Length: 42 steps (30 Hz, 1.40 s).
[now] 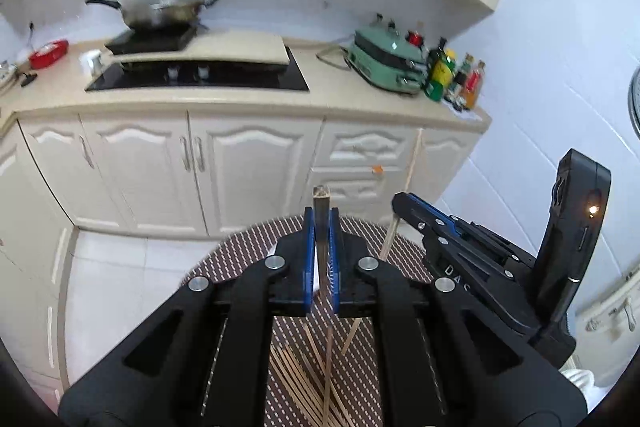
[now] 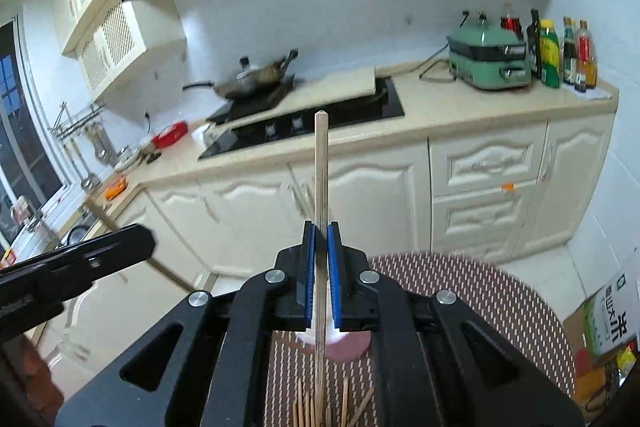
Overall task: Organize utensils
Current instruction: 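Lift the held sticks with both grippers and carry them over the pink cup, then lower the sticks into the pink cup and open both grippers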
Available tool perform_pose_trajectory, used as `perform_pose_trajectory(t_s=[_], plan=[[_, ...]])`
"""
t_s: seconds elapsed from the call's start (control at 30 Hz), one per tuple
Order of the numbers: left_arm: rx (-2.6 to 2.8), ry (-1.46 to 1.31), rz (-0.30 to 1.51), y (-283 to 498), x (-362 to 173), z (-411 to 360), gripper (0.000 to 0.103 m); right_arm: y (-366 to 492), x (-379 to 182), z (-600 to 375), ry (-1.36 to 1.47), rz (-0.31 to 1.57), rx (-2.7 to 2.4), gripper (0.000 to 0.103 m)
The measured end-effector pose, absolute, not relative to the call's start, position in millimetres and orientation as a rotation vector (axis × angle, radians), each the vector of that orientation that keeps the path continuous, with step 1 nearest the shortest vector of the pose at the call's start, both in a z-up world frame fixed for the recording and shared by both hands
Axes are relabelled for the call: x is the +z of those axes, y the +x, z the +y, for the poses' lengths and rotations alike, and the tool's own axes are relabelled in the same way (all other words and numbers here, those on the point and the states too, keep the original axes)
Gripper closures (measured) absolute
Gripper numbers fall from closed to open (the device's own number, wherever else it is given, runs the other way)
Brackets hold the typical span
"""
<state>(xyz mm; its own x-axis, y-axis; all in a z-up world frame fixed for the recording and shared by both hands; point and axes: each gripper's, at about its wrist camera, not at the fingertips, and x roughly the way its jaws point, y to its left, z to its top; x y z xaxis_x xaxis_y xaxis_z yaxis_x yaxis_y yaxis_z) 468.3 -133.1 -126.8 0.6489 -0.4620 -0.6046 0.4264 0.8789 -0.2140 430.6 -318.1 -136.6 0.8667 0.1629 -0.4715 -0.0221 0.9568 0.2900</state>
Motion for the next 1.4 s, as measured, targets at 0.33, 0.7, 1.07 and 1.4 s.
perform_pose_trajectory(t_s=[0.33,0.7,1.07,1.4], plan=[[-0.408,-0.091,0.670,503,-127,-128,0.097,476,-141,-319,0.277,0.427,0.092,0.098],[-0.383,-0.042,0.772,528,-173,-140,0.096,491,-171,-301,0.201,0.476,0.148,0.098],[-0.410,-0.020,0.849,528,-205,-149,0.096,461,-206,-289,0.180,0.640,0.167,0.096],[-0.444,0.001,0.888,517,-207,-148,0.095,441,-210,-283,0.220,0.706,0.164,0.077]])
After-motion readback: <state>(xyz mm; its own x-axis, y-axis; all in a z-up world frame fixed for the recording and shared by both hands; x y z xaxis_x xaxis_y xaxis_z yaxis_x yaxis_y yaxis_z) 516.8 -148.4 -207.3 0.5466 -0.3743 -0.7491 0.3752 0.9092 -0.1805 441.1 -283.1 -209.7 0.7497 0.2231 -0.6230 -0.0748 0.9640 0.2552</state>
